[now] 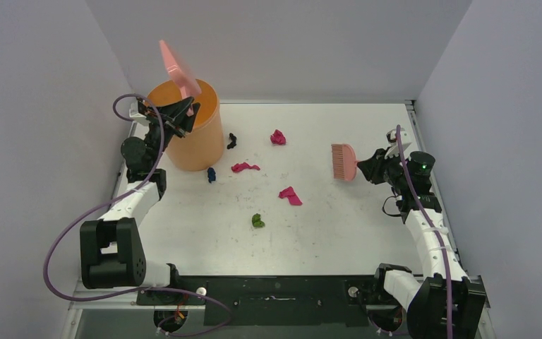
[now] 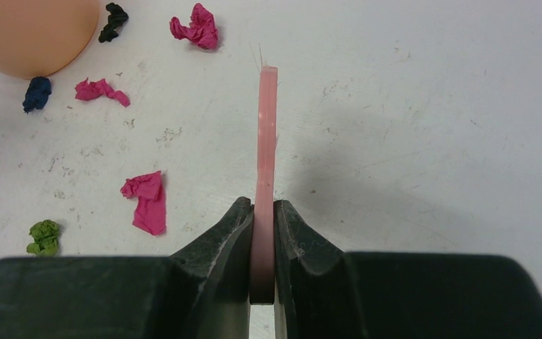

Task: Sweep away the paper scraps from the table

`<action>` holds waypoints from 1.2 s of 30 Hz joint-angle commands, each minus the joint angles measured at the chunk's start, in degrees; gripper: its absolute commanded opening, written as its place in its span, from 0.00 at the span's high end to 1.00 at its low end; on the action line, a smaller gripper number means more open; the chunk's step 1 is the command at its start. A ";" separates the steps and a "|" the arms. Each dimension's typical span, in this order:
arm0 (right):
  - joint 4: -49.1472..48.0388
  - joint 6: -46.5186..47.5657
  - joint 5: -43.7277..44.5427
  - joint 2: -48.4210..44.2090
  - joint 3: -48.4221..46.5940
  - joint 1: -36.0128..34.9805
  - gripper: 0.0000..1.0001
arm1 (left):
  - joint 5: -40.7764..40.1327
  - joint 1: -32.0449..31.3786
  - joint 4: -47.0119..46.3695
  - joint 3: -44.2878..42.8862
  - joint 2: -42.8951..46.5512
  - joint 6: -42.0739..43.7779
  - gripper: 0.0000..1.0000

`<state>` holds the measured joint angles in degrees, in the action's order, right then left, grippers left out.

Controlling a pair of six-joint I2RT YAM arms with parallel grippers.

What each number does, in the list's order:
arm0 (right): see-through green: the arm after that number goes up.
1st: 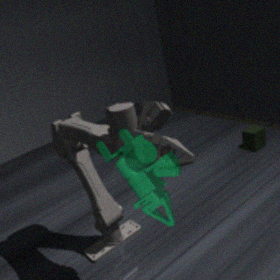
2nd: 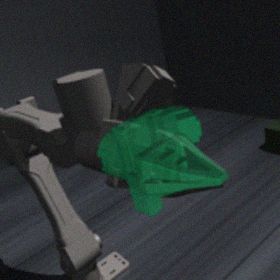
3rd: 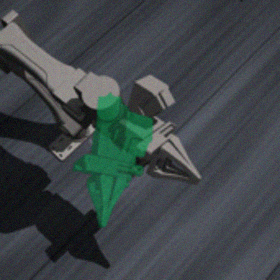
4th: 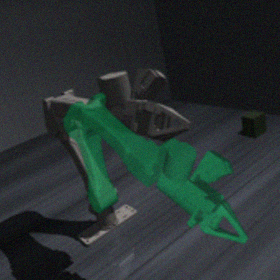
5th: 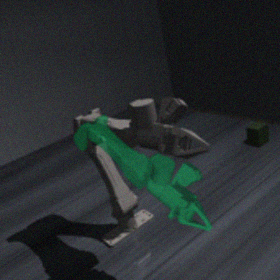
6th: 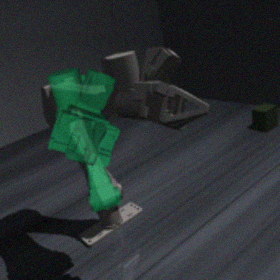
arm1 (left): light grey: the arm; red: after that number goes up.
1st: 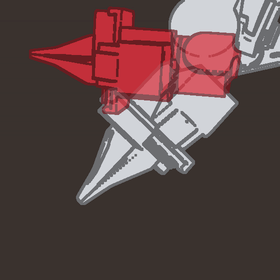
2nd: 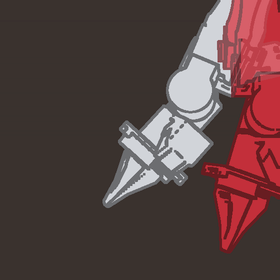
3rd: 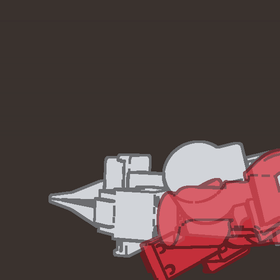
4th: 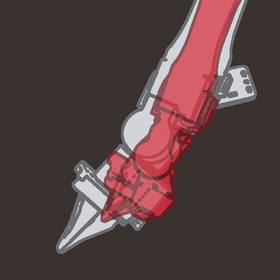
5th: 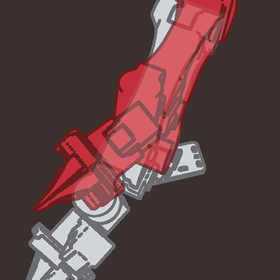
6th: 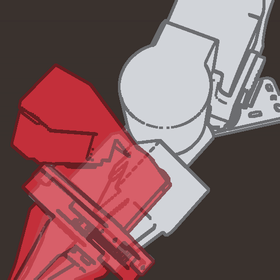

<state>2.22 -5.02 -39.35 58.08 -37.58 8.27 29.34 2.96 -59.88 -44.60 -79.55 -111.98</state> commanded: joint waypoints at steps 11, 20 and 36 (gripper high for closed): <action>-2.82 1.49 -1.64 0.10 -1.61 0.43 0.95 | 9.06 -0.04 26.27 -9.40 10.43 27.13 1.00; -2.49 1.81 -1.82 0.17 -1.77 0.43 0.95 | 3.41 -11.23 78.59 -22.35 19.69 69.01 1.00; -2.63 1.19 -3.52 0.86 -1.43 0.27 0.95 | -26.01 -43.66 121.69 -13.22 19.94 83.87 1.00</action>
<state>2.44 -4.10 -40.53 59.05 -37.58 8.27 10.09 -34.72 52.77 -57.71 -58.98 -30.44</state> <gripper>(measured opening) 0.136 0.287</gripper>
